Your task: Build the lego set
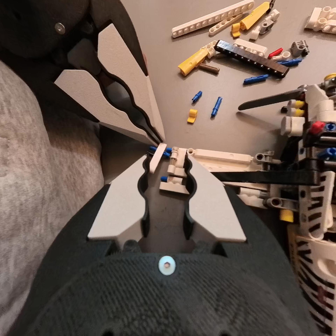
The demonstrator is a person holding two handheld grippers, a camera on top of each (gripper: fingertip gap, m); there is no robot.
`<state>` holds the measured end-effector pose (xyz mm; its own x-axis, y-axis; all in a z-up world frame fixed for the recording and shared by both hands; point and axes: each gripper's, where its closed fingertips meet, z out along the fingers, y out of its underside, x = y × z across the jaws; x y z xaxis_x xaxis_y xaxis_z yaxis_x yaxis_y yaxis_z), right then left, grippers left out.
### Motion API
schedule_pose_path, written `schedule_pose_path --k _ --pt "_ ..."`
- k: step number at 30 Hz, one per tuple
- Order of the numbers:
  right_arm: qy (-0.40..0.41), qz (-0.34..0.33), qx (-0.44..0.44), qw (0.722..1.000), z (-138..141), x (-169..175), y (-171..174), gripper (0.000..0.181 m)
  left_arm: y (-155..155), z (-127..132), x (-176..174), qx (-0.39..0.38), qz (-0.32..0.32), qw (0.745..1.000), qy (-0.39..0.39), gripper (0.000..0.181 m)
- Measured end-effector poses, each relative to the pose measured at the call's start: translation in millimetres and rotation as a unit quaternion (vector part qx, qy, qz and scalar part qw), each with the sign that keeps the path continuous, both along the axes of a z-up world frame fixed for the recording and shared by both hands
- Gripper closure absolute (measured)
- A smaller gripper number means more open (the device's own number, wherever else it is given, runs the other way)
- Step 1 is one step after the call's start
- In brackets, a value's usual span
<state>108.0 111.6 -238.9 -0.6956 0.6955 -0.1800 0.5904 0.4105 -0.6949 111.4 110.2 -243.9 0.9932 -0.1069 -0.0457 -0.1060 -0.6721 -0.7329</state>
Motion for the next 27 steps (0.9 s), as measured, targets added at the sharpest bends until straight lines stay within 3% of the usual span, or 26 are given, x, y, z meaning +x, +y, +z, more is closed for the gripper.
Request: schedule_pose_path --k 7,17,21,27 --pt "-0.013 -0.01 -0.02 1.0 -0.1 -4.3 1.0 0.142 -1.5 -1.7 0.7 -0.007 -0.002 1.0 -0.002 0.174" --pt "0.0 0.01 0.021 1.0 -4.3 -3.5 2.3 0.135 -1.6 -0.9 0.0 -0.005 0.007 1.0 -0.011 0.17" --pt "0.01 0.008 0.044 0.999 -6.3 -3.6 7.6 0.15 -1.1 -1.2 -0.2 -0.007 0.008 1.0 -0.011 0.171" --pt "0.009 0.012 0.043 0.999 -5.5 -2.4 5.8 0.151 0.7 -0.7 0.6 -0.007 0.007 1.0 -0.013 0.172"
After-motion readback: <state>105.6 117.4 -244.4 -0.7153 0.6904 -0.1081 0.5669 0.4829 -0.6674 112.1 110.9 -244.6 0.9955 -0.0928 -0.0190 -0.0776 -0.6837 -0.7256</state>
